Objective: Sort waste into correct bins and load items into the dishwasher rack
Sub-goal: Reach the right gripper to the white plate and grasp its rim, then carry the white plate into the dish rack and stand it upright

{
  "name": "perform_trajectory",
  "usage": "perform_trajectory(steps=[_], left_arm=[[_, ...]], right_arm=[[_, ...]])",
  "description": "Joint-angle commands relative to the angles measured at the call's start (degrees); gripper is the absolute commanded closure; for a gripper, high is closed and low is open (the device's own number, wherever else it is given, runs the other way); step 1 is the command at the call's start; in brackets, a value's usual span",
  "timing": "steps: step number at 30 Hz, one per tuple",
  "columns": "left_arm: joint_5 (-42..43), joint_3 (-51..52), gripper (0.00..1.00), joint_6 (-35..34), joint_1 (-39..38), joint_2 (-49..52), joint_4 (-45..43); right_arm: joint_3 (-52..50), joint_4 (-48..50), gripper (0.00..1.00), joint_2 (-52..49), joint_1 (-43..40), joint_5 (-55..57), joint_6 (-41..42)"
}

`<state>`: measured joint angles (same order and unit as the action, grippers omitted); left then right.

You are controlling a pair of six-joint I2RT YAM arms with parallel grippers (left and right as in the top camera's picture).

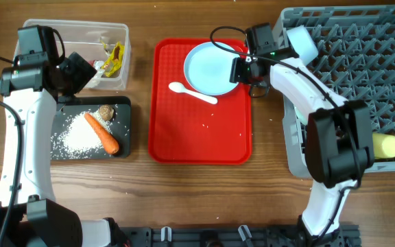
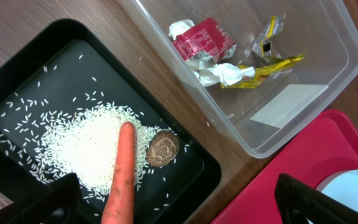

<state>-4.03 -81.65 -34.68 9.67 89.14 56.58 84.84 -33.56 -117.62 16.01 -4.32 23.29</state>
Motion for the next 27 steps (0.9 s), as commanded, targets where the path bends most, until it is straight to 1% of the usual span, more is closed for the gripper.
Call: perform_trajectory(steps=[1,5,7,8,9,12,17,20,23,26,27], left_arm=[[-0.5,-0.1,0.00,-0.7,0.2,-0.3,-0.2],[-0.5,-0.1,0.00,-0.7,0.2,-0.3,-0.2],[-0.5,-0.1,0.00,-0.7,0.2,-0.3,-0.2],[-0.5,-0.1,0.00,-0.7,0.2,-0.3,-0.2],[-0.5,-0.1,0.00,-0.7,0.2,-0.3,-0.2],[-0.5,-0.1,0.00,-0.7,0.2,-0.3,-0.2],[-0.5,-0.1,0.00,-0.7,0.2,-0.3,-0.2],[-0.5,-0.1,0.00,-0.7,0.2,-0.3,-0.2],[-0.5,-0.1,0.00,-0.7,0.2,-0.3,-0.2],[-0.5,-0.1,0.00,-0.7,0.2,-0.3,-0.2],[-0.5,-0.1,0.00,-0.7,0.2,-0.3,-0.2]], right_arm=[[-0.2,0.6,0.47,-3.0,0.7,-2.2,-0.2],[-0.2,1.8,0.58,-5.7,0.7,-2.2,-0.6],[-0.2,1.8,0.68,-6.4,0.8,-2.2,-0.6],[-0.2,1.8,0.76,-6.6,0.8,-2.2,-0.6],[-0.2,1.8,0.79,-6.6,0.8,-2.2,-0.6],[-0.2,1.9,0.96,-6.6,0.8,-2.2,-0.7],[0.8,0.7,0.96,-5.9,0.8,-1.9,-1.4],[1.9,-0.6,0.96,-3.1,0.5,-0.1,-2.1],[2.3,-1.1,0.96,3.8,0.2,3.6,-2.3],[2.3,-1.0,0.96,13.1,0.1,11.2,-2.3],[2.3,-0.7,0.96,17.1,0.1,15.5,-2.4]])
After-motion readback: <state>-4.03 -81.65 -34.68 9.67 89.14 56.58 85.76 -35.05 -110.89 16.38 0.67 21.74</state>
